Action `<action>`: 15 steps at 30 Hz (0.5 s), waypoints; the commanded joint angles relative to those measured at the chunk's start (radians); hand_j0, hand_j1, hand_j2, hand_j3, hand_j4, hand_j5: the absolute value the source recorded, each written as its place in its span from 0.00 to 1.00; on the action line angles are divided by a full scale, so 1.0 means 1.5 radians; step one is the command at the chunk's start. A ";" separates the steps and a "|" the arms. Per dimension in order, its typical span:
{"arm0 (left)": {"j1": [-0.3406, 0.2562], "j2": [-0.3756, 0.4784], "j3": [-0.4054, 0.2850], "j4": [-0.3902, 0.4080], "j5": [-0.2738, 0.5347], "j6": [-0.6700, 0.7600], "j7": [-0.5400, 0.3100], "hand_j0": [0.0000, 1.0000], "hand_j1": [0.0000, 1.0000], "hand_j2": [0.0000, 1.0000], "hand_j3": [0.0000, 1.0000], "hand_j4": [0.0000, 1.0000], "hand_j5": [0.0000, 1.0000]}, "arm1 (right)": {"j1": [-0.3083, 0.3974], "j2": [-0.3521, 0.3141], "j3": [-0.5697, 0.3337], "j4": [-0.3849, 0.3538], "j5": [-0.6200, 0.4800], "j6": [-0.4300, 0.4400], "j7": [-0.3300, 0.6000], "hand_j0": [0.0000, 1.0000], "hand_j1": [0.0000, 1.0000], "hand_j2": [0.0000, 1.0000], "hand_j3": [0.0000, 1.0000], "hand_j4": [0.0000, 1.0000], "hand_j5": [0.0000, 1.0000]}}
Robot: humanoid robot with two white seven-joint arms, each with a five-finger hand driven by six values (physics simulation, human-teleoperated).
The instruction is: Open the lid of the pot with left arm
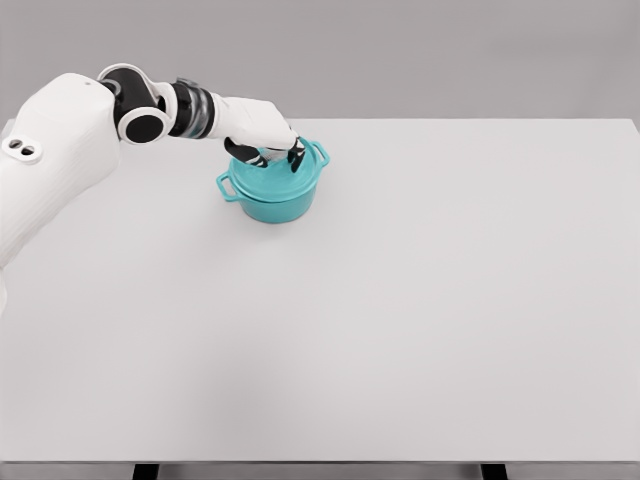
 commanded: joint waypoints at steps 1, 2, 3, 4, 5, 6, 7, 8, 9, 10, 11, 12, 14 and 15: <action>0.000 0.001 0.001 -0.001 0.003 0.000 0.000 0.46 0.46 0.46 0.46 0.46 0.46 | 0.000 0.000 0.000 0.001 0.000 0.000 0.000 1.00 1.00 1.00 1.00 1.00 1.00; -0.001 0.002 0.001 -0.001 0.003 -0.001 0.000 0.45 0.45 0.45 0.45 0.45 0.45 | 0.000 0.000 0.000 0.000 0.000 0.000 0.000 1.00 1.00 1.00 1.00 1.00 1.00; -0.002 0.002 0.001 -0.001 0.003 -0.002 0.000 0.45 0.45 0.45 0.45 0.45 0.45 | 0.000 0.000 0.000 0.000 0.000 0.000 0.000 1.00 1.00 1.00 1.00 1.00 1.00; -0.002 0.003 0.002 -0.001 0.004 -0.003 0.000 0.44 0.44 0.44 0.44 0.44 0.44 | 0.000 0.000 0.000 0.000 0.000 0.000 0.000 1.00 1.00 1.00 1.00 1.00 1.00; -0.003 0.004 0.002 -0.001 0.004 -0.004 0.000 0.44 0.44 0.44 0.44 0.44 0.44 | 0.000 0.000 0.000 0.001 0.000 0.000 0.000 1.00 1.00 1.00 1.00 1.00 1.00; -0.003 0.004 0.002 -0.002 0.004 -0.005 0.000 0.44 0.44 0.44 0.44 0.44 0.44 | 0.000 0.000 0.000 0.000 0.000 0.000 0.000 1.00 1.00 1.00 1.00 1.00 1.00; -0.004 0.004 0.002 -0.002 0.004 -0.006 -0.001 0.43 0.43 0.43 0.43 0.43 0.43 | 0.000 0.000 0.000 0.000 0.000 0.000 0.000 1.00 1.00 1.00 1.00 1.00 1.00; -0.004 0.005 0.002 -0.002 0.004 -0.006 0.000 0.42 0.42 0.42 0.42 0.42 0.42 | 0.000 0.000 0.000 0.000 0.000 0.000 0.000 1.00 1.00 1.00 1.00 1.00 1.00; -0.005 0.007 0.002 -0.002 0.005 -0.006 -0.001 0.42 0.42 0.42 0.42 0.42 0.42 | 0.000 0.000 0.000 0.001 0.000 0.000 0.000 1.00 1.00 1.00 1.00 1.00 1.00; -0.006 0.018 0.003 -0.003 0.005 -0.011 0.000 0.42 0.42 0.42 0.42 0.42 0.42 | 0.000 0.000 0.000 0.000 0.000 0.000 0.000 1.00 1.00 1.00 1.00 1.00 1.00; -0.009 0.019 0.005 -0.003 0.005 -0.014 0.000 0.42 0.42 0.42 0.42 0.42 0.42 | 0.000 0.000 0.000 0.000 0.000 0.000 0.000 1.00 1.00 1.00 1.00 1.00 1.00; -0.012 0.026 0.006 -0.004 0.005 -0.016 0.000 0.42 0.42 0.42 0.42 0.42 0.42 | 0.000 0.000 0.000 0.000 0.000 0.000 0.000 1.00 1.00 1.00 1.00 1.00 1.00; -0.014 0.042 0.007 -0.006 0.006 -0.016 0.000 0.42 0.42 0.42 0.42 0.42 0.42 | 0.000 0.000 0.000 0.001 0.000 0.000 0.000 1.00 1.00 1.00 1.00 1.00 1.00; -0.014 0.054 0.008 -0.008 0.007 -0.016 -0.001 0.42 0.42 0.42 0.42 0.42 0.42 | 0.000 0.000 0.000 0.000 0.000 0.000 0.000 1.00 1.00 1.00 1.00 1.00 1.00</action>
